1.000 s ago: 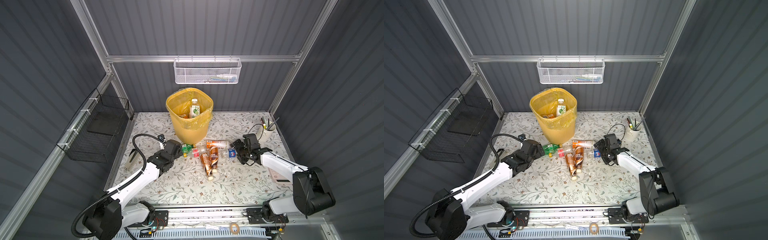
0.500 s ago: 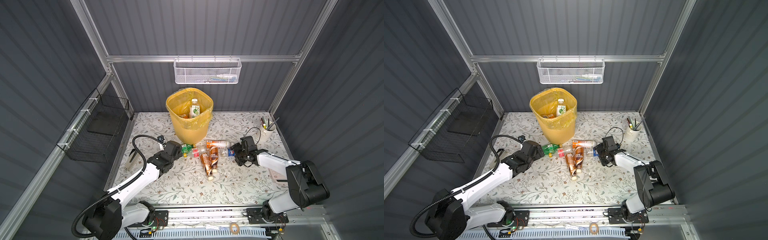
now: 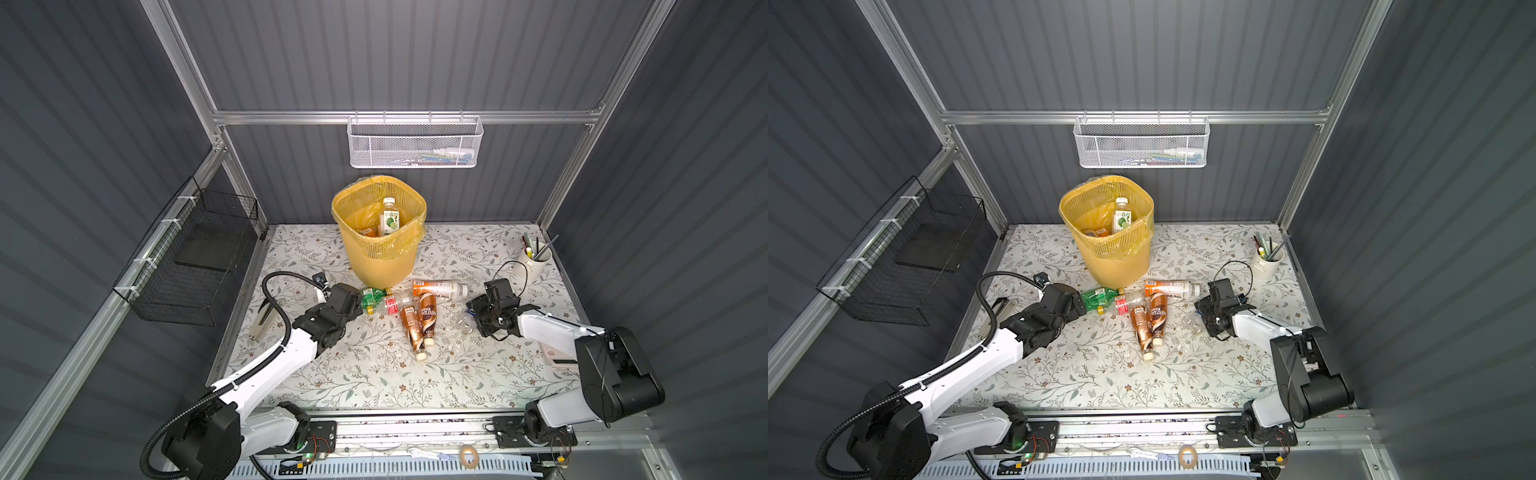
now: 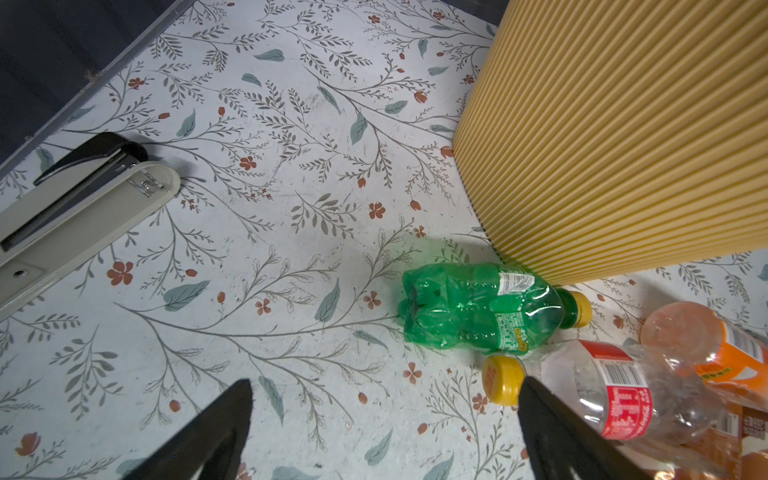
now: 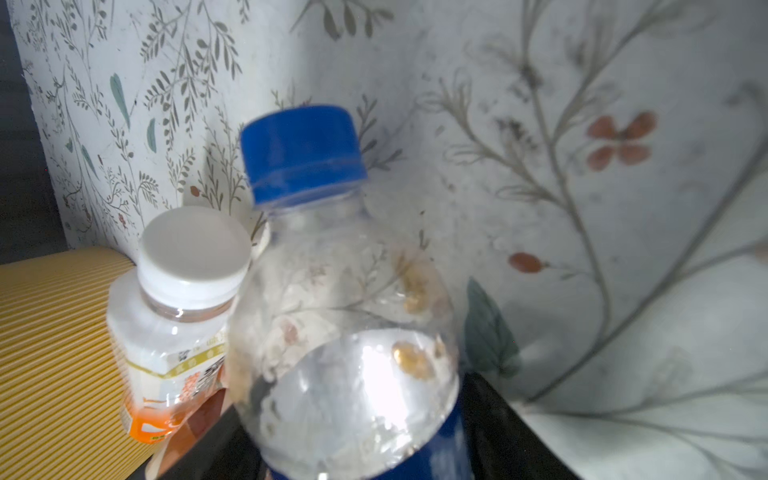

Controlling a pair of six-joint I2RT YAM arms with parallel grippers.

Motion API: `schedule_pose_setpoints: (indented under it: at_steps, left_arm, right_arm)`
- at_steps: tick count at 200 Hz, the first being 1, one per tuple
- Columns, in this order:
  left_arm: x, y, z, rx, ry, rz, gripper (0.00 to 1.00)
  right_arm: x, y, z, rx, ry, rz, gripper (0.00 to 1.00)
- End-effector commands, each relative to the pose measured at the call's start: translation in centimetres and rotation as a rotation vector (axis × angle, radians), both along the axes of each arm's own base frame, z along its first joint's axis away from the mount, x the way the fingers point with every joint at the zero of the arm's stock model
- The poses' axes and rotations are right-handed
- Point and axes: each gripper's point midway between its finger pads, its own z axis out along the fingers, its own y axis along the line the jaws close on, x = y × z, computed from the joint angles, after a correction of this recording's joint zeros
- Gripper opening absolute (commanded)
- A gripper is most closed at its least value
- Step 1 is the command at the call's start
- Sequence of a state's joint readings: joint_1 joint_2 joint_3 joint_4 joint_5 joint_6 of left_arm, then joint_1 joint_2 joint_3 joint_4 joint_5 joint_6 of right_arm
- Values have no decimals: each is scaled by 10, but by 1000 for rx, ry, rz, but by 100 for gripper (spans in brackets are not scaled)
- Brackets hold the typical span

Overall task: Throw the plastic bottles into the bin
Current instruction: 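Lower the right gripper onto the blue-cap Pepsi bottle and grasp, then lift the Pepsi bottle over the bin and open the right gripper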

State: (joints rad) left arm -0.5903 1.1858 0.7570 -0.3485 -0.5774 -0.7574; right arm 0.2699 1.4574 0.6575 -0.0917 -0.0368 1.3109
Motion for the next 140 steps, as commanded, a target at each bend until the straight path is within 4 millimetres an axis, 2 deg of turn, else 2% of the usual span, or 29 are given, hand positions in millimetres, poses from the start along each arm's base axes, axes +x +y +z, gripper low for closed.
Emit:
schedule_pose_setpoints:
  at_steps: [1, 21, 51, 79, 105, 122, 140]
  left_arm:
    - [-5, 6, -1, 11, -1, 27, 100]
    - [-6, 8, -4, 7, 6, 40, 100]
    - [-10, 11, -8, -2, 6, 62, 99]
    - [-15, 18, -11, -8, 3, 92, 99]
    - [-19, 21, -14, -12, 0, 107, 99]
    - [-20, 22, -16, -19, 3, 110, 99]
    - [-20, 20, -20, -23, 14, 108, 99]
  right_arm:
    - [-4, -11, 9, -60, -27, -1, 65]
    - [5, -13, 28, -72, -121, 28, 62]
    - [27, -15, 80, -58, -336, 86, 56]
    - [45, -20, 155, -89, -527, 158, 54]
    - [57, -17, 239, -131, -715, 218, 54]
    - [67, -4, 294, -103, -838, 268, 53]
    - [79, 23, 340, -48, -941, 352, 53]
